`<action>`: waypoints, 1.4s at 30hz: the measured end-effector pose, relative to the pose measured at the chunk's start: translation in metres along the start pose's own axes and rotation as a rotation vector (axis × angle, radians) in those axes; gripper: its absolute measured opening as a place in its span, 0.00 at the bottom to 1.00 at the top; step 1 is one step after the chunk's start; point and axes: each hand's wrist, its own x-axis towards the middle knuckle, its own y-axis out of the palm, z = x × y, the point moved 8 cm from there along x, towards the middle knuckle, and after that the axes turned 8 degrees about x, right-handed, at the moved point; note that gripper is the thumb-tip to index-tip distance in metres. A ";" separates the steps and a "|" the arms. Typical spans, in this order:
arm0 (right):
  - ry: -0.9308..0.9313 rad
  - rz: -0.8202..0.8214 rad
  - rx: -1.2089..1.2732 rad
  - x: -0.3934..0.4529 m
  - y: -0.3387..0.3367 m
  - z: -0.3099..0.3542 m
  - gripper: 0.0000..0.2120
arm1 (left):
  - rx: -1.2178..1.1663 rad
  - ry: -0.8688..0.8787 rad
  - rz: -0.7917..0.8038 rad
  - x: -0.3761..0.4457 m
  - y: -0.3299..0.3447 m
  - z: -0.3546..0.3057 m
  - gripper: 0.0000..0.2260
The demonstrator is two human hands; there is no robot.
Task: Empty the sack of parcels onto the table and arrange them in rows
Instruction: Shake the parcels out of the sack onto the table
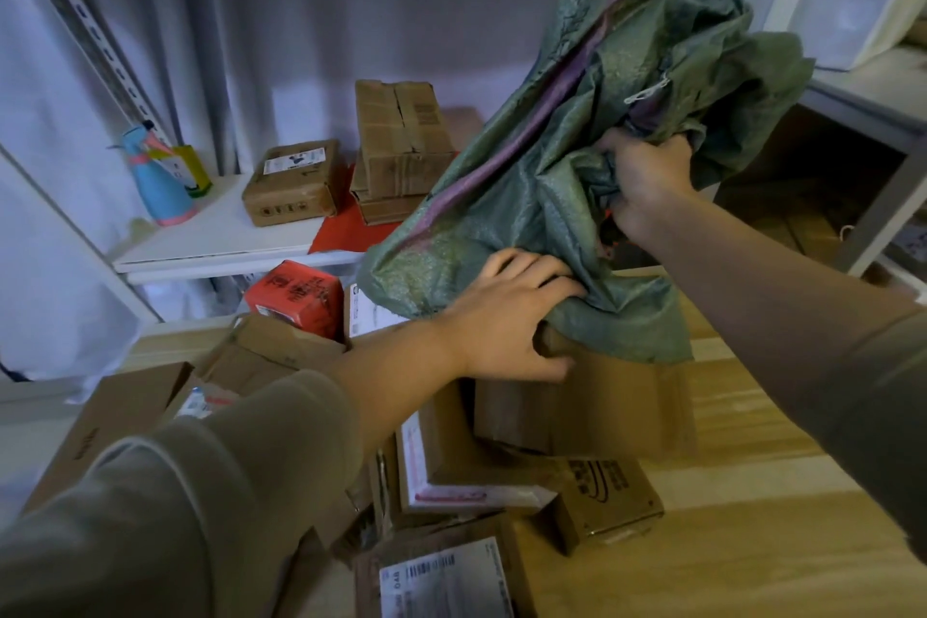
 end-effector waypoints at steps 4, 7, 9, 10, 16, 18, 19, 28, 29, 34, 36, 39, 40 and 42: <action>-0.005 -0.011 -0.003 -0.002 -0.004 0.002 0.23 | -0.108 -0.080 0.078 0.005 0.006 0.009 0.32; -0.004 -0.018 -0.001 -0.003 -0.008 0.004 0.25 | -0.118 -0.108 0.104 0.005 0.010 0.010 0.31; -0.002 -0.025 0.000 -0.003 -0.011 0.004 0.26 | -0.126 -0.115 0.076 0.003 0.010 0.009 0.33; -0.003 -0.030 0.000 -0.003 -0.012 0.004 0.26 | -0.129 -0.127 0.044 0.001 0.008 0.009 0.33; -0.030 -0.046 -0.012 -0.001 -0.012 0.019 0.26 | -0.129 -0.319 -0.133 -0.010 -0.004 0.020 0.38; -0.040 -0.044 -0.009 0.000 -0.010 0.023 0.26 | -0.110 -0.373 -0.152 -0.012 -0.005 0.024 0.40; -0.043 -0.042 -0.002 0.001 -0.010 0.024 0.25 | -0.096 -0.392 -0.151 -0.013 -0.004 0.025 0.40; -0.076 -0.086 0.003 0.005 -0.015 0.043 0.30 | -0.209 -0.551 0.033 -0.018 0.019 0.039 0.38; -0.082 -0.093 0.002 0.006 -0.016 0.044 0.31 | -0.229 -0.563 0.058 -0.018 0.021 0.040 0.39; -0.116 -0.119 0.016 0.007 -0.020 0.054 0.32 | -0.323 -0.633 0.146 -0.022 0.028 0.045 0.43; -0.119 -0.124 0.026 0.009 -0.020 0.056 0.33 | -0.452 -0.669 0.175 -0.023 0.031 0.045 0.45; -0.112 -0.127 0.043 0.012 -0.021 0.057 0.26 | -0.574 -0.714 0.215 -0.025 0.036 0.047 0.47; -0.108 -0.130 0.051 0.012 -0.022 0.058 0.24 | -0.597 -0.724 0.229 -0.025 0.038 0.048 0.48; -0.105 -0.138 0.072 0.014 -0.024 0.061 0.22 | -0.625 -0.743 0.269 -0.025 0.044 0.051 0.53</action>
